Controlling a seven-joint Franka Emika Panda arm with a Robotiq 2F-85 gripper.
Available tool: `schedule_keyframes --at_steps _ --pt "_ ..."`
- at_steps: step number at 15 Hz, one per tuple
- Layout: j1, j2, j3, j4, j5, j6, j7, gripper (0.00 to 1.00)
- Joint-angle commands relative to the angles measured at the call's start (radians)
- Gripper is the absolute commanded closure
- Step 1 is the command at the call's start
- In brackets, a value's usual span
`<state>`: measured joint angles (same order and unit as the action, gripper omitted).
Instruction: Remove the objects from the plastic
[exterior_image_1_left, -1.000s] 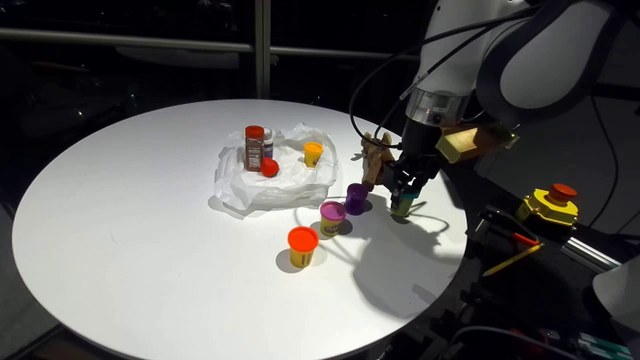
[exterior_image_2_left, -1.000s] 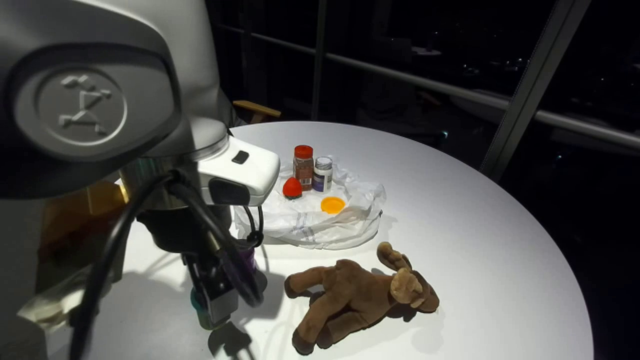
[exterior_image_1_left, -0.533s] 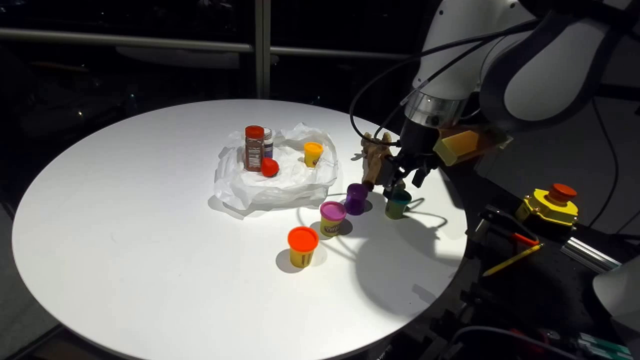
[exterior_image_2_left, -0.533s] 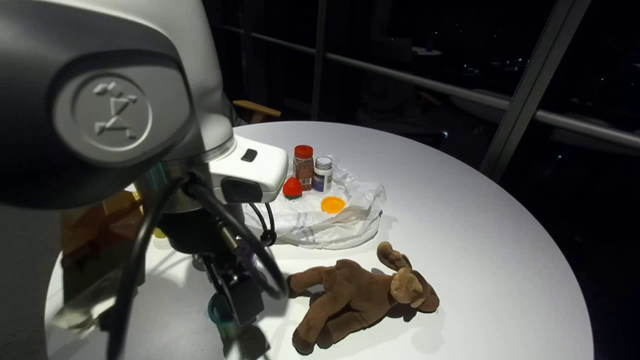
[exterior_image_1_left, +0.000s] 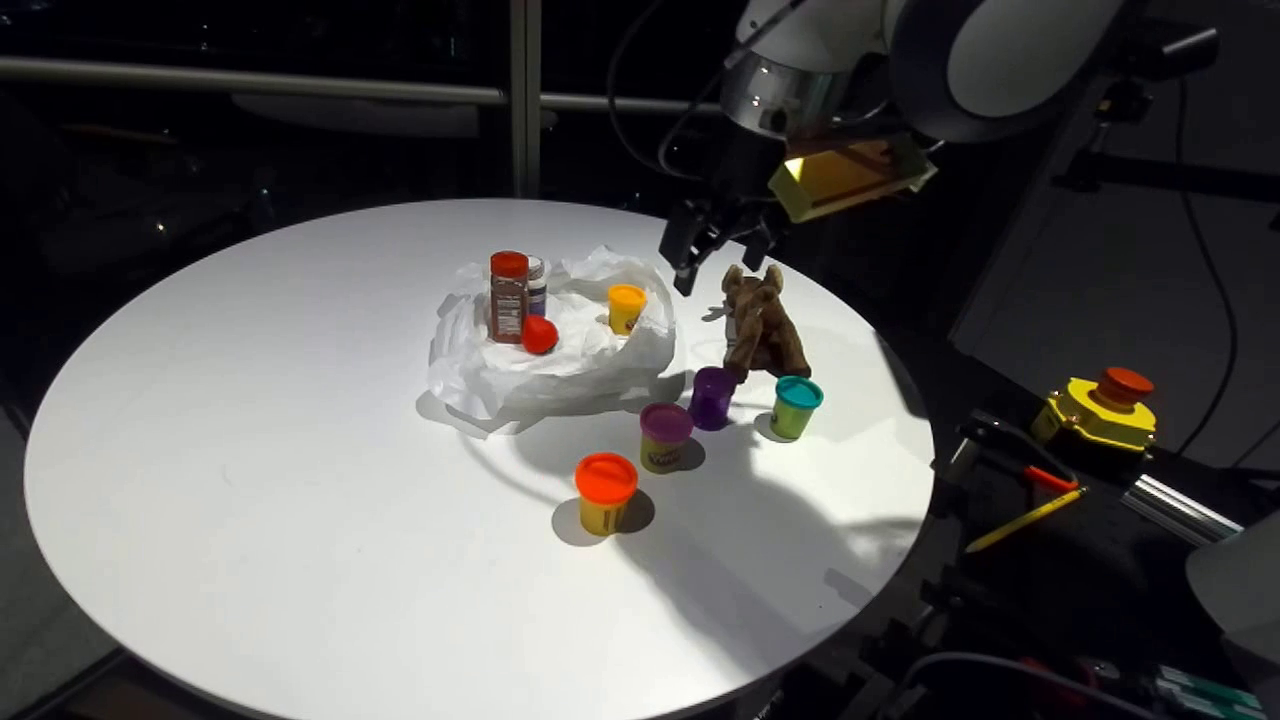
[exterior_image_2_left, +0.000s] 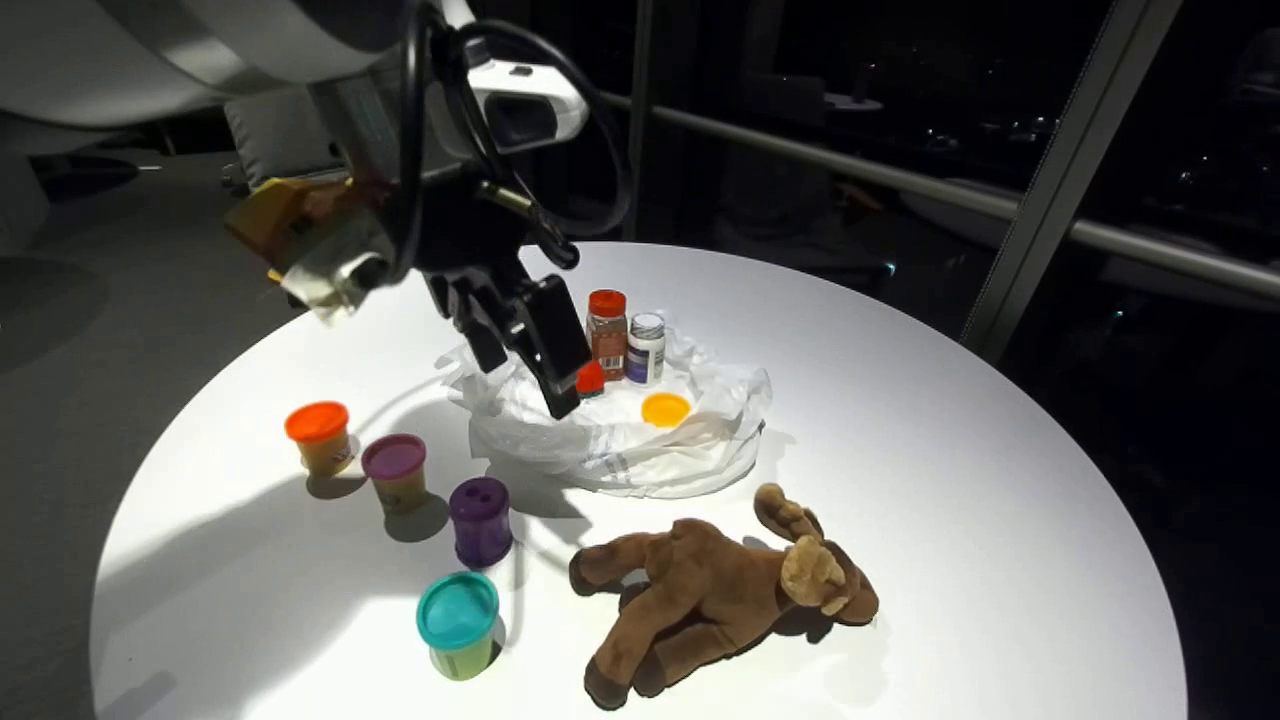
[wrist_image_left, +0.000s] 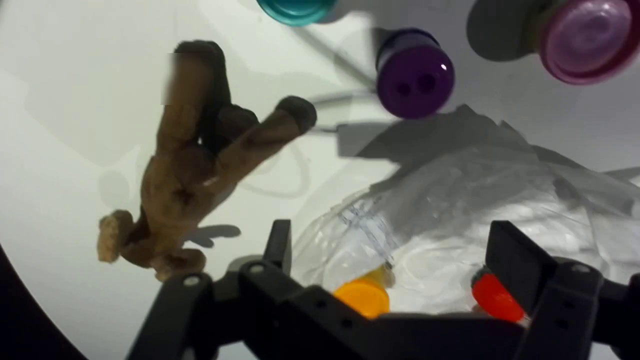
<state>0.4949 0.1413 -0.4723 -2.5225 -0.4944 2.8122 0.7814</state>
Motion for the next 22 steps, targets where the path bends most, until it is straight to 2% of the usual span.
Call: schedule_keyframes --at_steps 1,3,6,10,15,22 --pt "-0.131 0.103 0.199 0.164 0.036 -0.056 -0.062 0.00" --pt "-0.179 0.171 0.267 0.242 0.026 -0.094 -0.131 0.00" --pt "-0.210 0.286 0.297 0.363 -0.007 -0.146 -0.238 0.00" --pt "-0.224 0.403 0.272 0.511 -0.018 -0.202 -0.385 0.00" --pt "-0.289 0.505 0.272 0.676 0.005 -0.265 -0.526 0.00" --pt "-0.388 0.576 0.326 0.776 0.077 -0.324 -0.699 0.00"
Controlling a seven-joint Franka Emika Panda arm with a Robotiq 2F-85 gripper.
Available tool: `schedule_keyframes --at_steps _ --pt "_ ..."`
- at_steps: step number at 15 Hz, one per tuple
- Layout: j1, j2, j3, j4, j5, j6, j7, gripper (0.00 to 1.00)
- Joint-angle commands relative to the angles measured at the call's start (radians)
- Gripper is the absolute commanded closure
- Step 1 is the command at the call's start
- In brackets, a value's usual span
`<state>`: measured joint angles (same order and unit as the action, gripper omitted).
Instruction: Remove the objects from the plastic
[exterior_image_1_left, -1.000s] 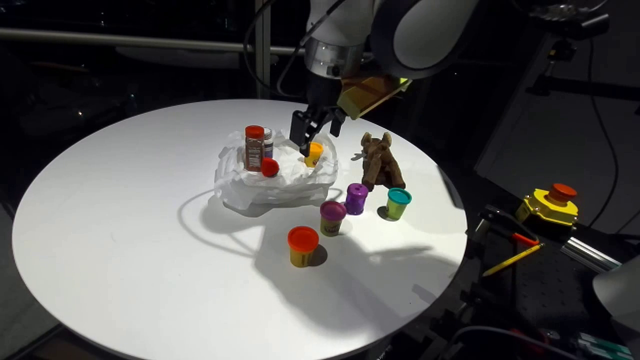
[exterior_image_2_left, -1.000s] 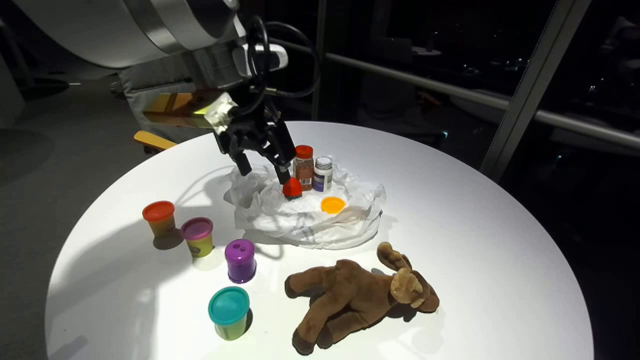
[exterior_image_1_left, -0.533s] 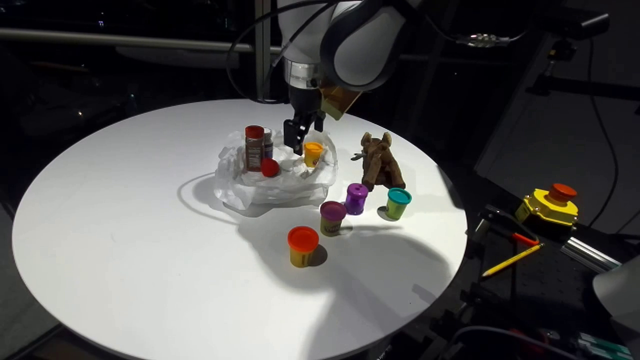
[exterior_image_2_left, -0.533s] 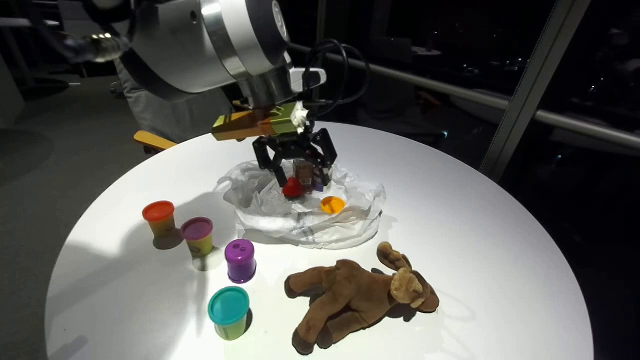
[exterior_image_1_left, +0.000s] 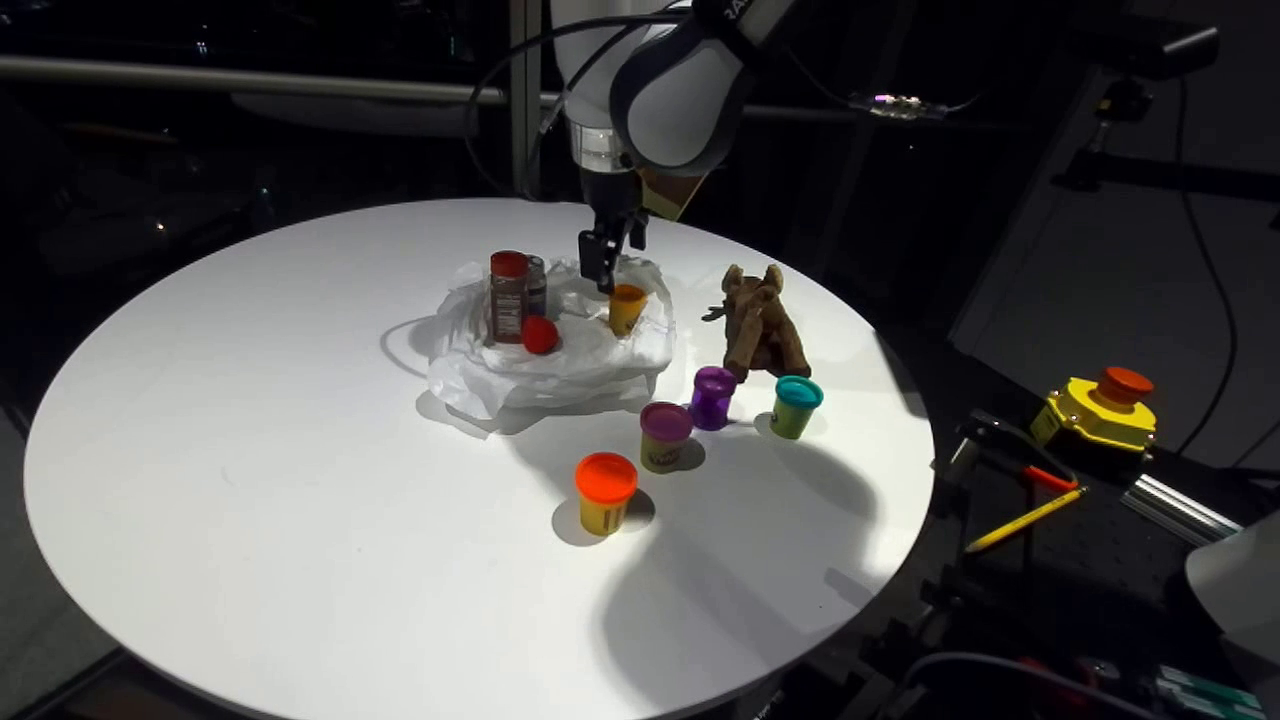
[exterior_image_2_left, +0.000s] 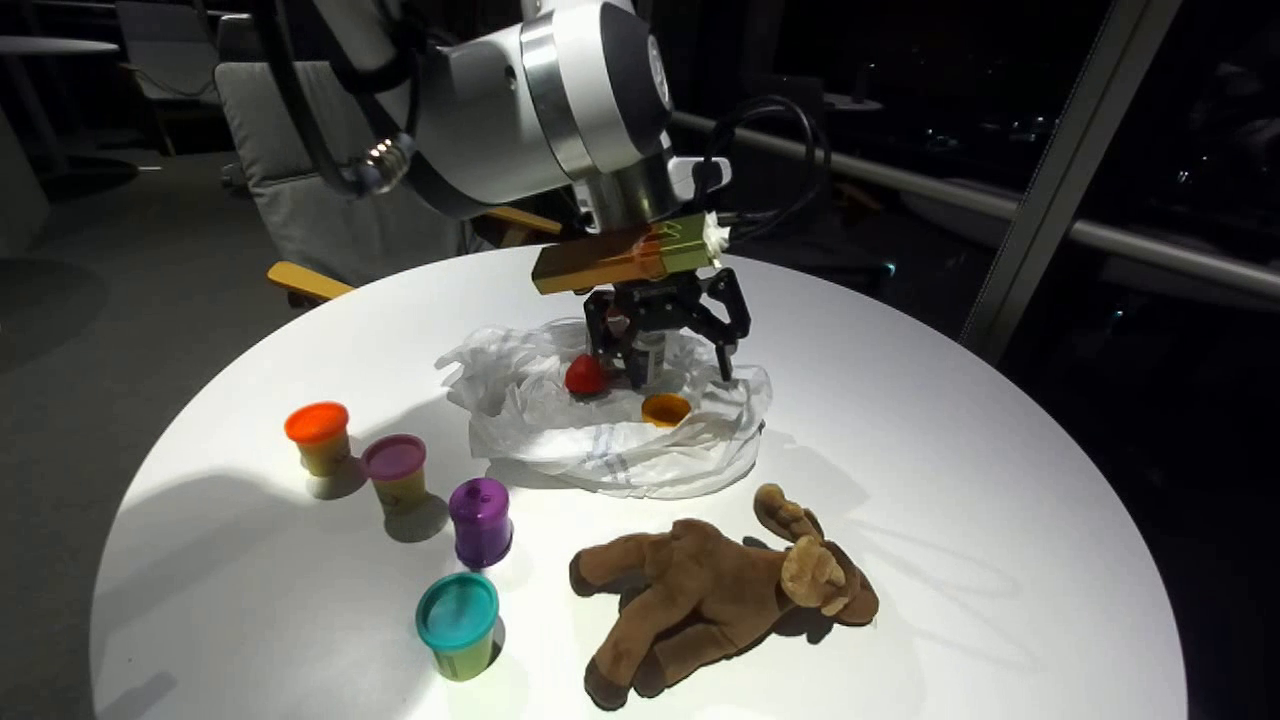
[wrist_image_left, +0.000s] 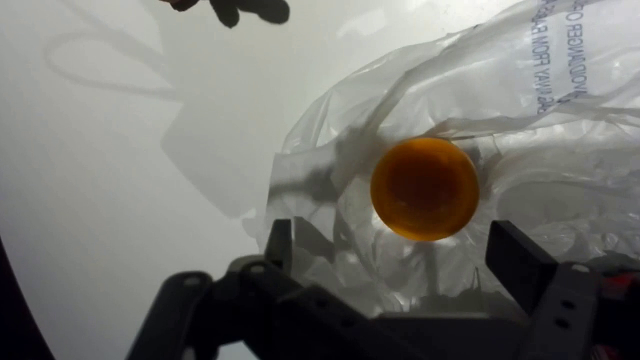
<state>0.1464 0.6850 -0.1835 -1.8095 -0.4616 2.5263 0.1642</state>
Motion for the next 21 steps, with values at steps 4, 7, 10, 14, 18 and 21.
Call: schedule_keyframes --at_steps 4,7,10,14,18,21 --pt "-0.053 0.008 0.057 0.043 0.066 0.006 -0.119 0.00" --pt "-0.054 -0.020 0.080 0.012 0.070 0.023 -0.154 0.00" --pt "-0.065 -0.013 0.114 0.008 0.097 0.002 -0.207 0.00" --pt "-0.065 0.025 0.120 0.036 0.118 -0.035 -0.217 0.00" --pt "-0.067 0.045 0.114 0.054 0.125 -0.050 -0.215 0.00" --pt "-0.069 0.060 0.106 0.068 0.121 -0.053 -0.207 0.00"
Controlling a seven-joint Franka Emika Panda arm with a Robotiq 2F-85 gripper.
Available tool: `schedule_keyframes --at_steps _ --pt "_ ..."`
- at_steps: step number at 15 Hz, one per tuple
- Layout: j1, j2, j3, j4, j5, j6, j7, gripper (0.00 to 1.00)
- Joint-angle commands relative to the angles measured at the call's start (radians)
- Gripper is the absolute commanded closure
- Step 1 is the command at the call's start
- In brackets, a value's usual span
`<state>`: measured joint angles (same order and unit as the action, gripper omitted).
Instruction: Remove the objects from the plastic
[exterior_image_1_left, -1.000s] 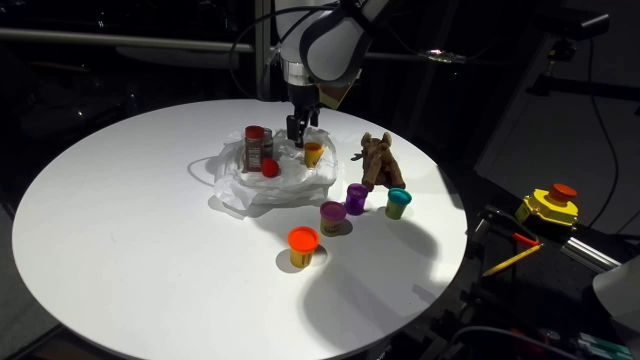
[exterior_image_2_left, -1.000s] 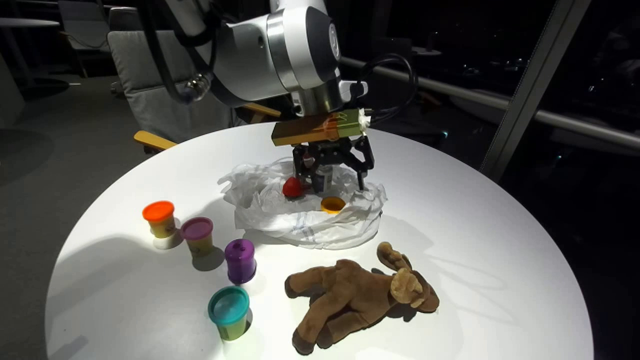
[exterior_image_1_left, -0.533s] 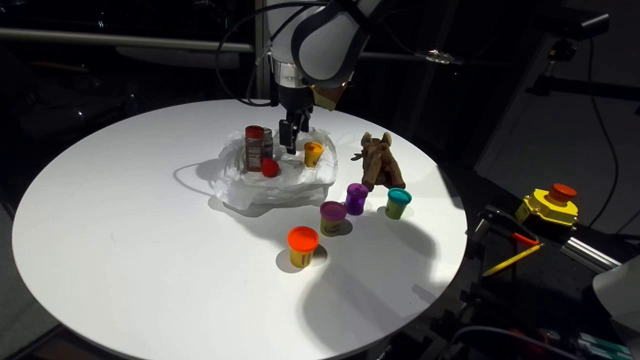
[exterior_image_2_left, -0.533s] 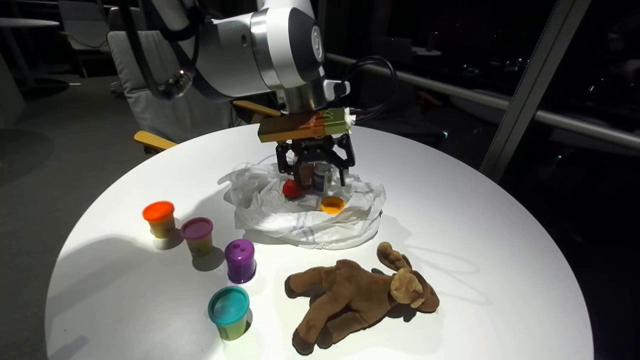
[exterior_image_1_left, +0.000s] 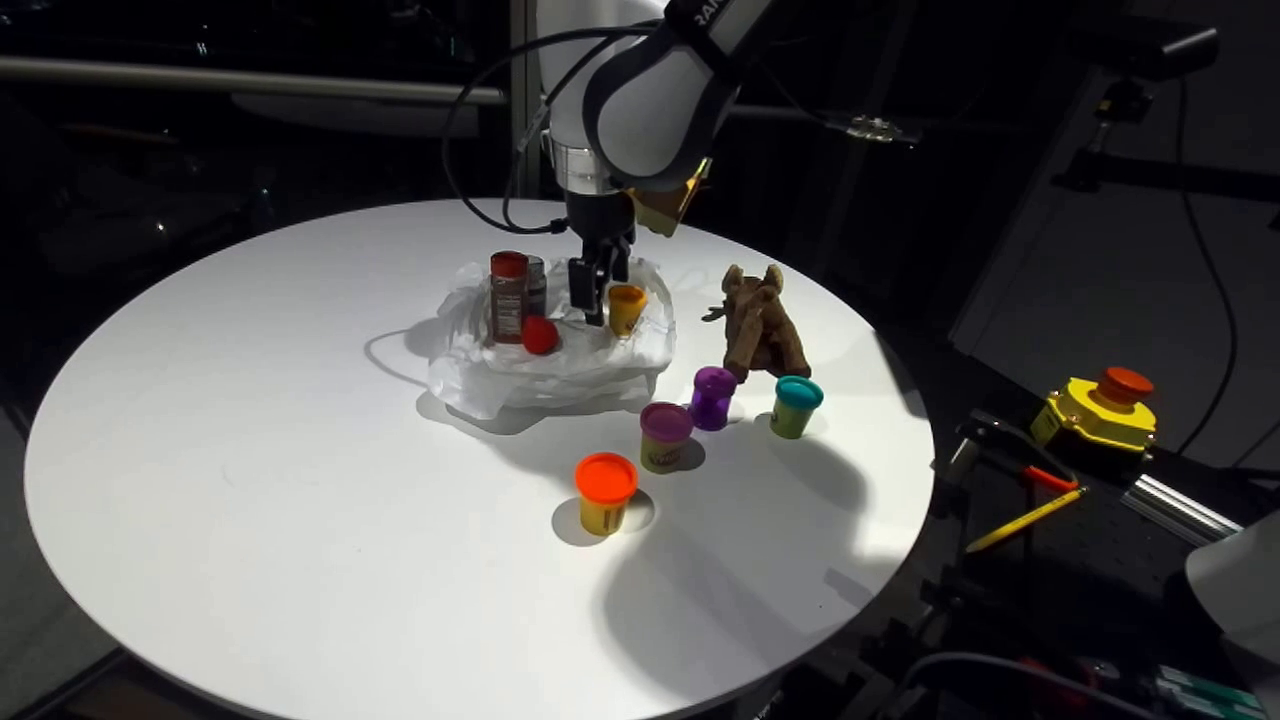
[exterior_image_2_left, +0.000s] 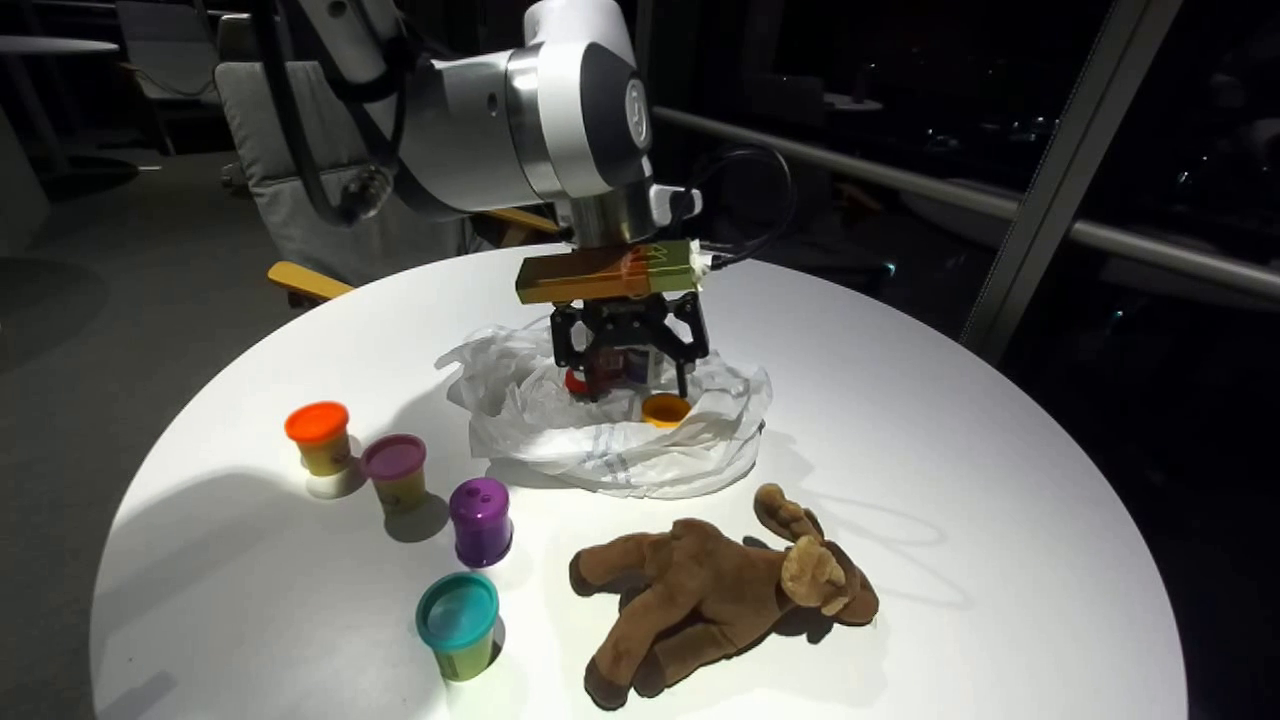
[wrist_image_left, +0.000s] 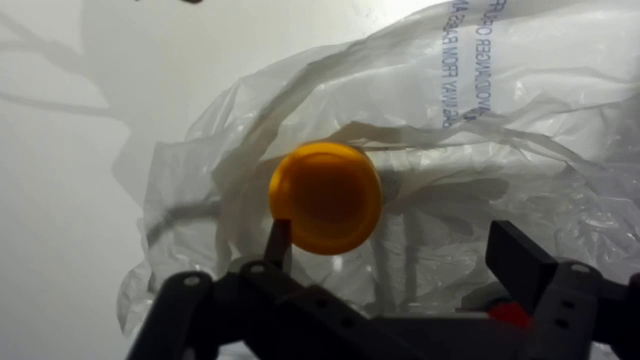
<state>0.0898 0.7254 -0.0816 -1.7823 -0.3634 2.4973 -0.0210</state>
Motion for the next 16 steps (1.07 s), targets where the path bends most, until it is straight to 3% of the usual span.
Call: schedule_keyframes --at_steps 1,7,9,13,16 --pt "-0.011 0.024 0.000 0.043 0.018 -0.020 -0.017 0.00" --pt "-0.010 0.057 -0.017 0.079 0.012 -0.030 -0.010 0.00" --pt "-0.015 0.057 -0.015 0.079 0.016 -0.039 -0.020 0.26" --pt "-0.020 0.029 -0.014 0.053 0.015 -0.040 -0.020 0.58" --pt "-0.016 -0.009 -0.025 0.027 0.011 -0.035 0.002 0.73"
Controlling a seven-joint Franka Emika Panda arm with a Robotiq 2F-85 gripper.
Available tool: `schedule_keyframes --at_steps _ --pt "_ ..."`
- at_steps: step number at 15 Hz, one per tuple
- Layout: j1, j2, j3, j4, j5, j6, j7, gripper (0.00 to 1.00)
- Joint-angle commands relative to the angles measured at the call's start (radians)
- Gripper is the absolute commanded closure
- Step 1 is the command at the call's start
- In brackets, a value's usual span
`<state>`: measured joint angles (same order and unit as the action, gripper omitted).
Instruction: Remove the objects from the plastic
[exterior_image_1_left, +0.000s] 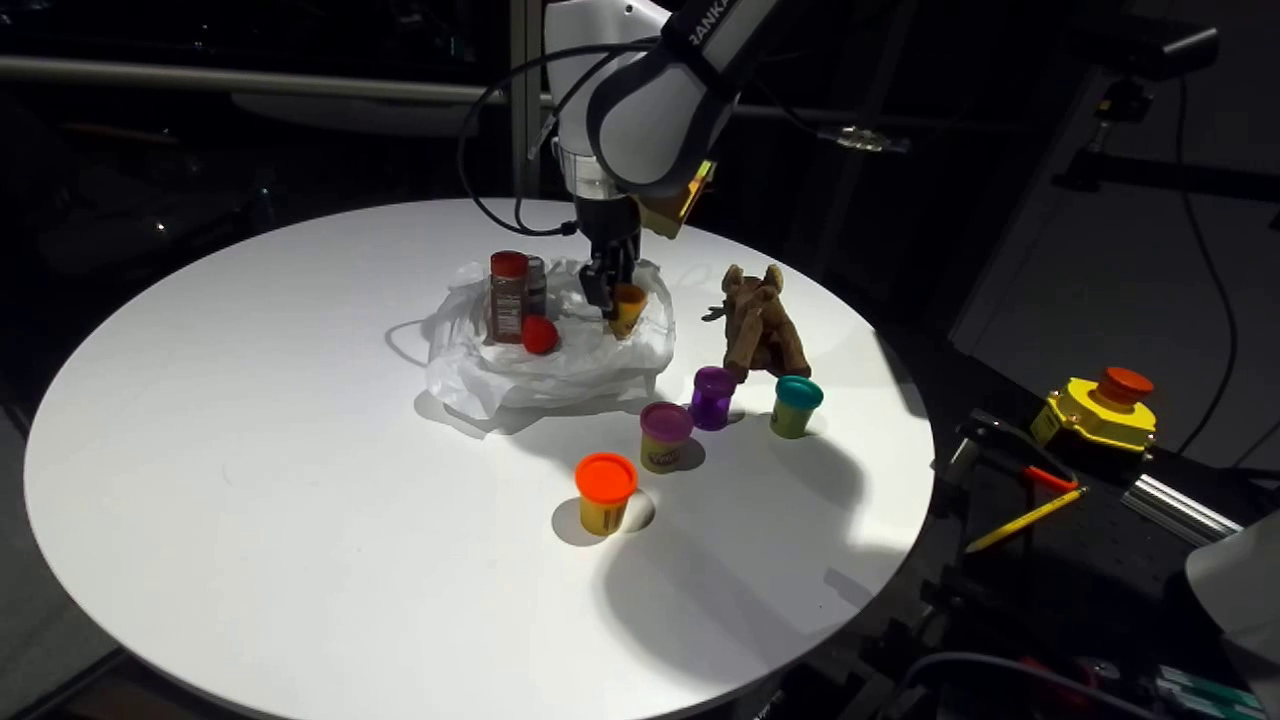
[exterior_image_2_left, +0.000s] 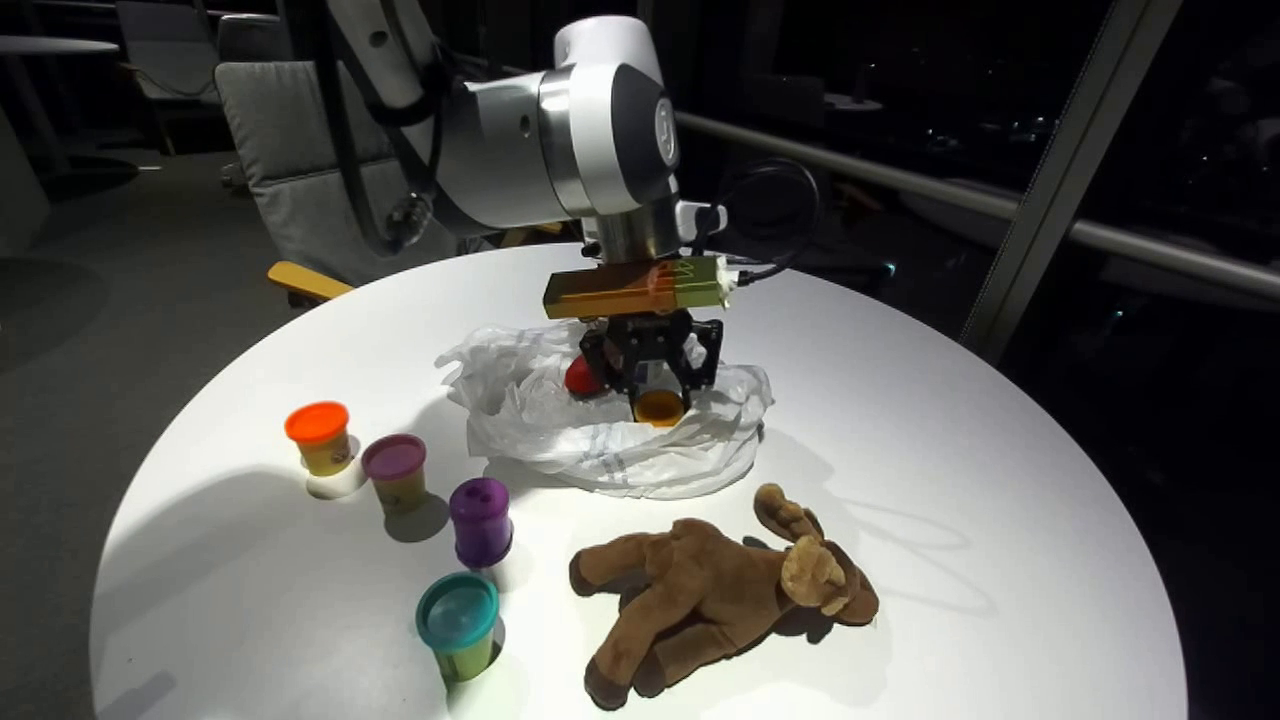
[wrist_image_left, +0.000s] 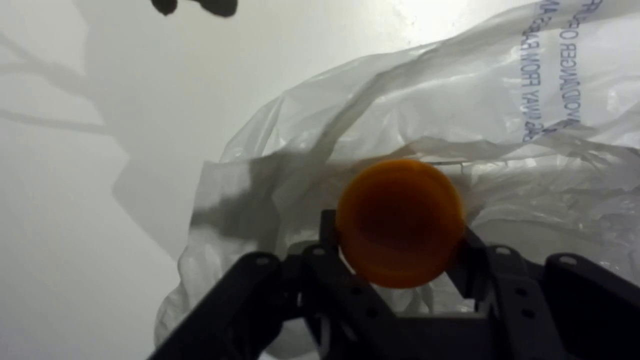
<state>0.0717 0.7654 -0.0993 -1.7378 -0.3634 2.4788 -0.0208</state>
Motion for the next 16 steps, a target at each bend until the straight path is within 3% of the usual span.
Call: schedule_keyframes --at_steps 1,4,8,12,16 --pt "0.001 -0.068 -0.008 -0.027 0.016 -0.021 0.009 0.73" --pt "0.012 -0.163 -0.011 -0.088 0.024 -0.054 0.041 0.74" --pt "0.058 -0.357 -0.035 -0.254 -0.002 -0.134 0.198 0.74" --pt "0.075 -0.539 0.015 -0.452 0.014 -0.178 0.311 0.74" --pt "0.106 -0.681 0.089 -0.674 0.001 -0.122 0.427 0.74"
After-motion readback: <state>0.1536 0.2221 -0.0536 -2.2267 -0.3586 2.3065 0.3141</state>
